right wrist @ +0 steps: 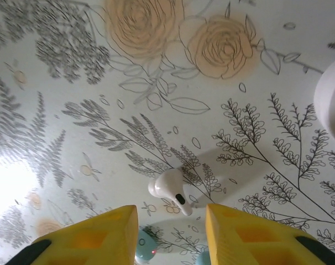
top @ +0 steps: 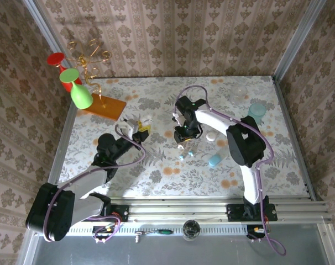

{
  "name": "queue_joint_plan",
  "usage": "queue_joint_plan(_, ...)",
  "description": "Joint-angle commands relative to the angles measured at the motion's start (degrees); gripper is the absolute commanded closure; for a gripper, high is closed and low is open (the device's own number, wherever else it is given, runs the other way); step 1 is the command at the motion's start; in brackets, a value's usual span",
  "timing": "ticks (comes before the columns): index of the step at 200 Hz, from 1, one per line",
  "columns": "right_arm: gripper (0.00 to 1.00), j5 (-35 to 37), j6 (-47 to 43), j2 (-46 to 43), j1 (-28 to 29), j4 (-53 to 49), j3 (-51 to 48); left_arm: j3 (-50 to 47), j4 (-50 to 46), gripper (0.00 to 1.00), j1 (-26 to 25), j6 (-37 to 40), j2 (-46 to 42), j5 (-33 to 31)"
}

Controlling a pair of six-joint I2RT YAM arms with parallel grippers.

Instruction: Insert wireless bluetooth earbuds into charging case

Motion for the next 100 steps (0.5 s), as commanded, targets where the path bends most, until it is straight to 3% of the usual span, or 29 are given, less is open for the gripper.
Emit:
queue_joint_plan(1,0.62,0.2,-2.9,2.3,0.4,-4.7,2.6,0.4,0.1,1.00,0.3,0.8,0.1,0.9)
queue_joint_plan(100,0.67,-2.2,-1.8,6.7,0.6,-2.6,3.0,1.6,0.4,1.00,0.2,0.2,2.0,2.0)
